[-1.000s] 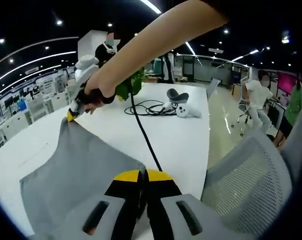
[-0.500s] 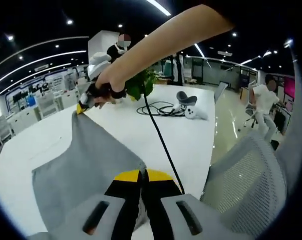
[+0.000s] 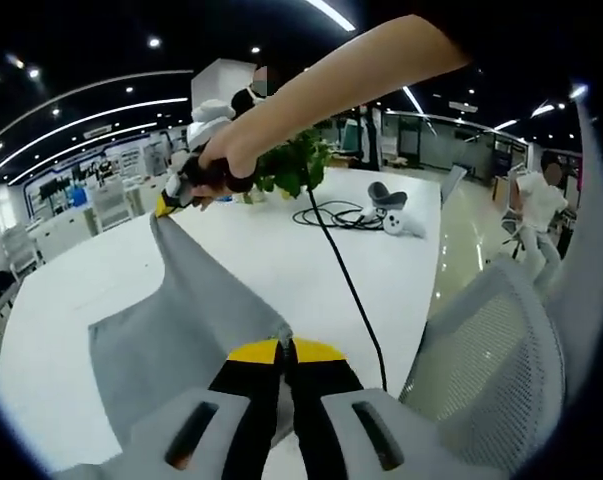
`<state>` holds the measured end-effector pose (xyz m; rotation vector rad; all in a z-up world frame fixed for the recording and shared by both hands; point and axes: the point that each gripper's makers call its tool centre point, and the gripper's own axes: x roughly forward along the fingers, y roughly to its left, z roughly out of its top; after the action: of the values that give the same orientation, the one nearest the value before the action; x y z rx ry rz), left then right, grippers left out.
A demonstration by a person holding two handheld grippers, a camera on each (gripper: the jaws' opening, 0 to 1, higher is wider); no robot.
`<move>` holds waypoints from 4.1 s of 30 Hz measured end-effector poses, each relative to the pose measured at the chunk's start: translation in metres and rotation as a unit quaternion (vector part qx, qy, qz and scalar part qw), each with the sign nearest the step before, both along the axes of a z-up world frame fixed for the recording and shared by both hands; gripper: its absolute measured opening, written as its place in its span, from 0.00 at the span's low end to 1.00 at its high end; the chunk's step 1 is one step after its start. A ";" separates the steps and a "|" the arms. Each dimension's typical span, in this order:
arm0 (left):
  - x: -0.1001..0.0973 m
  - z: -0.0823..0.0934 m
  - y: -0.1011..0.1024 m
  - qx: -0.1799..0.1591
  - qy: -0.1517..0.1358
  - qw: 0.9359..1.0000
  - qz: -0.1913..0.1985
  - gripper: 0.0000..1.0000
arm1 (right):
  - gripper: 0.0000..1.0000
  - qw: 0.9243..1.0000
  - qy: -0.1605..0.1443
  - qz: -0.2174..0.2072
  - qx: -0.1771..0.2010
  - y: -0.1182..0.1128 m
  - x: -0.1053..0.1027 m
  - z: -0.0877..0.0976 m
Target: Fold the towel on the table until its edges align and the towel forms a compact rectangular stack.
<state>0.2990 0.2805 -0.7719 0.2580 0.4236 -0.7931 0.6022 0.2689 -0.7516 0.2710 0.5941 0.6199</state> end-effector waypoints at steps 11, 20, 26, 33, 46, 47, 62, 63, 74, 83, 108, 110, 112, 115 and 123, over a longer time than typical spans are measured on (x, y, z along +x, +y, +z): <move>-0.007 -0.001 0.037 0.011 -0.003 1.000 0.019 0.03 | 0.00 1.000 -0.001 0.029 0.009 0.040 -0.004 0.009; -0.008 -0.002 0.072 -0.009 0.008 0.998 0.056 0.03 | 0.00 0.999 -0.001 0.050 0.017 0.075 -0.007 0.011; -0.008 -0.007 0.090 -0.022 0.021 0.996 0.080 0.03 | 0.00 0.998 0.001 0.057 0.022 0.094 -0.008 0.007; -0.007 -0.018 0.109 -0.048 0.046 0.992 0.110 0.03 | 0.00 0.998 0.012 0.060 0.029 0.113 -0.010 -0.003; -0.002 -0.042 0.137 -0.049 0.096 0.984 0.141 0.04 | 0.00 0.997 0.029 0.073 0.019 0.143 -0.002 -0.029; -0.002 -0.046 0.139 -0.051 0.101 0.983 0.145 0.04 | 0.00 0.997 0.029 0.075 0.017 0.146 -0.002 -0.031; -0.004 -0.086 0.176 -0.081 0.170 0.959 0.211 0.04 | 0.00 0.996 0.056 0.063 0.024 0.173 0.003 -0.070; -0.003 -0.089 0.178 -0.087 0.175 0.957 0.215 0.04 | 0.00 0.996 0.058 0.062 0.027 0.175 0.004 -0.072; -0.007 -0.116 0.190 -0.117 0.210 0.937 0.253 0.04 | 0.00 0.994 0.070 0.076 0.020 0.195 0.000 -0.097; -0.007 -0.127 0.192 -0.140 0.228 0.920 0.285 0.04 | 0.01 0.992 0.098 0.065 0.039 0.202 0.006 -0.114; 0.027 -0.116 0.209 -0.135 0.182 0.929 0.294 0.23 | 0.15 0.987 0.016 0.145 -0.065 0.181 -0.006 -0.114; 0.034 -0.117 0.212 -0.130 0.180 0.931 0.290 0.23 | 0.15 0.986 0.012 0.148 -0.078 0.170 -0.013 -0.116; 0.042 -0.117 0.214 -0.123 0.177 0.934 0.285 0.23 | 0.16 0.986 0.012 0.146 -0.083 0.165 -0.015 -0.119; 0.052 -0.119 0.216 -0.116 0.177 0.936 0.280 0.23 | 0.16 0.986 0.015 0.137 -0.094 0.148 -0.019 -0.126; 0.087 -0.114 0.211 -0.105 0.172 0.944 0.260 0.23 | 0.16 0.989 0.017 0.115 -0.090 0.110 -0.037 -0.126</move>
<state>0.3861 0.4914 -0.8863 -0.1961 0.6951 -0.3527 0.5650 0.3790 -0.8777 0.0423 0.7148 0.7796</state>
